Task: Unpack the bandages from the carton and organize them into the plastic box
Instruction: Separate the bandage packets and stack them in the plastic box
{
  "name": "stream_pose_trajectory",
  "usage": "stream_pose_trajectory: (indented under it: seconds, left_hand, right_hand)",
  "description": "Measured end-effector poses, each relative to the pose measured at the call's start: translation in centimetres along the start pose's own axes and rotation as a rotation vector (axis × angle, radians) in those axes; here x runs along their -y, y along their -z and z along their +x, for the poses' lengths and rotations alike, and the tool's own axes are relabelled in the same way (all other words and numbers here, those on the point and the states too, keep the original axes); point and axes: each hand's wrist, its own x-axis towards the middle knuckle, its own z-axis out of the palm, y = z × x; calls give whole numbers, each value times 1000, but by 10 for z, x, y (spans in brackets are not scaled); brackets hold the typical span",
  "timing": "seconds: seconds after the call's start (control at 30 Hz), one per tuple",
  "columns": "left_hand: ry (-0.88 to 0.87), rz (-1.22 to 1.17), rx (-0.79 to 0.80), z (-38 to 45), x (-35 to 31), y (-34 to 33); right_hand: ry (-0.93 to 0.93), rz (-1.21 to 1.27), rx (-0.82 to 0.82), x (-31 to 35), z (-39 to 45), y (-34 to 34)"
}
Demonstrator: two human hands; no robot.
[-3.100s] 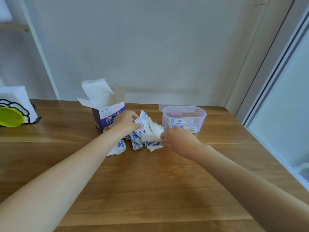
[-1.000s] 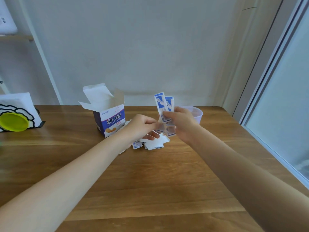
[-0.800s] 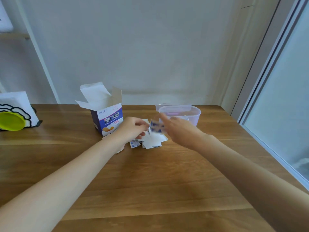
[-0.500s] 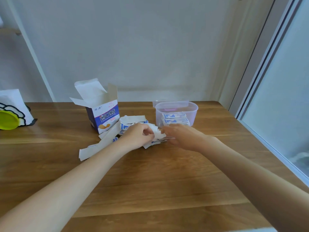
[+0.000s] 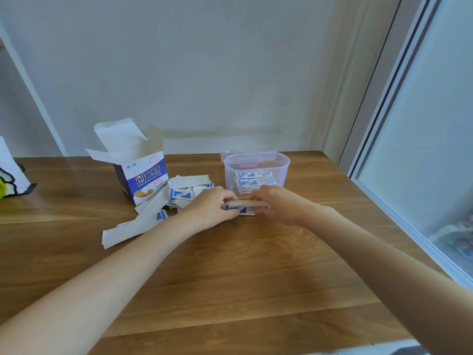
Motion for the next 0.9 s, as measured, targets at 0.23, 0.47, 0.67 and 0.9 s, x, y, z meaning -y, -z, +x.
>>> stream_pose_trajectory:
  seconds: [0.23, 0.47, 0.67, 0.9]
  left_hand:
    - [-27, 23, -21, 2, -2, -6]
    - [33, -84, -98, -1, 0, -9]
    - [5, -66, -154, -3, 0, -5]
    - [57, -310, -437, 48, -21, 47]
  right_hand:
    - [-121, 21, 4, -20, -5, 6]
    - [-47, 63, -107, -15, -7, 2]
    - [8, 64, -151, -12, -14, 3]
    - [-163, 458, -520, -28, 31, 64]
